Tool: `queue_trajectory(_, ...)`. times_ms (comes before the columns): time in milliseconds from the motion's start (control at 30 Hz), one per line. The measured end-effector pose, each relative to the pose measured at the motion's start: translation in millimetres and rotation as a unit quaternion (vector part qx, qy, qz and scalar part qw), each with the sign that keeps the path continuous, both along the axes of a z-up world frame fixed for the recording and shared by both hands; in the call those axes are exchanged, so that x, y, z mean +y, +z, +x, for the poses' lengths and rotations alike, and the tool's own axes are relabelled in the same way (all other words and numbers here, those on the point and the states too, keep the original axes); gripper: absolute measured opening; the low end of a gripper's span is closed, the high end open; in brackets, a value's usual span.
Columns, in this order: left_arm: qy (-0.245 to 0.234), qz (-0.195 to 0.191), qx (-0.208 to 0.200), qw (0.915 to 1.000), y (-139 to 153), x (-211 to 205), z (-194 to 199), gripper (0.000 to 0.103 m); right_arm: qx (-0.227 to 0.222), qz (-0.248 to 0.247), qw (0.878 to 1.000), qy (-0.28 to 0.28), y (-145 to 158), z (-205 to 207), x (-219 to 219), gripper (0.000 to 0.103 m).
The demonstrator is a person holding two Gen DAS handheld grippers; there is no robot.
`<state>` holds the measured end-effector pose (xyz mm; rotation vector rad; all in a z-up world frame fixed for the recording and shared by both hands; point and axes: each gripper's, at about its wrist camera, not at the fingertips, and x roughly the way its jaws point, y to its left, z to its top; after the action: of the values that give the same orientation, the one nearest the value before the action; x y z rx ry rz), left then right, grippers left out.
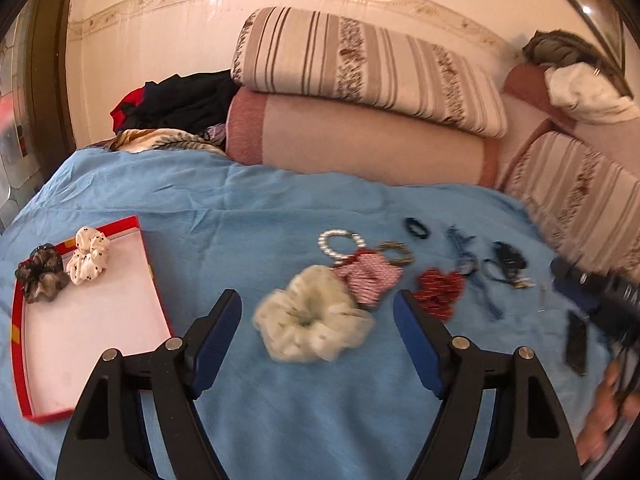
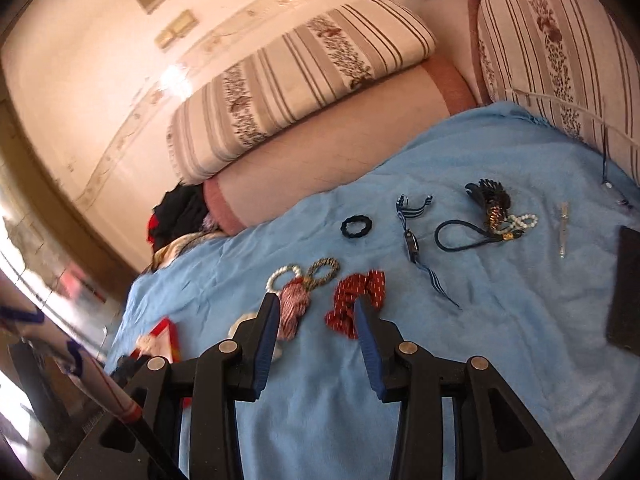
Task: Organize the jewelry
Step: 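Grasp the cream polka-dot scrunchie with the left tool while the right tool moves toward the red scrunchie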
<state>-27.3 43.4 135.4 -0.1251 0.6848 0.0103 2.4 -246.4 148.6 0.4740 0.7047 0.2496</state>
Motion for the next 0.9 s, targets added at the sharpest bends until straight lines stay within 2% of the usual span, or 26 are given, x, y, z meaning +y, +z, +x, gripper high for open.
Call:
queue_trajectory(133,-0.01,0.003,0.016,0.9998,-32,10,20,0.077,0.038,-0.007,0.999,0.019,-32,25,15,0.042)
queue_trajectory(233,-0.016,-0.01,0.034,0.9992,-60,18,39,0.077,0.055,-0.027,0.998,0.019,-51,34,16,0.042)
queue_trajectory(300,-0.021,-0.021,0.046,0.9985,-77,23,52,0.077,0.063,-0.022,0.998,0.016,-58,39,11,0.042)
queue_trajectory(400,-0.024,-0.032,0.065,0.9971,-93,29,68,0.076,0.069,-0.032,0.997,0.0,-65,48,7,0.042)
queue_trajectory(500,-0.019,-0.03,0.065,0.9972,-96,34,77,0.075,0.079,-0.028,0.996,-0.006,-74,57,7,0.042)
queue_trajectory(733,-0.013,0.005,0.097,0.9952,-117,32,91,0.075,0.09,-0.035,0.995,0.002,-85,60,14,0.042)
queue_trajectory(833,-0.015,0.031,0.114,0.9929,-125,24,94,0.075,0.097,-0.035,0.995,0.004,-87,64,16,0.042)
queue_trajectory(867,-0.015,0.036,0.112,0.9929,-125,23,94,0.074,0.099,-0.035,0.995,0.003,-88,66,17,0.042)
queue_trajectory(900,-0.016,0.038,0.112,0.9928,-125,22,94,0.063,0.103,-0.034,0.994,0.003,-89,69,18,0.042)
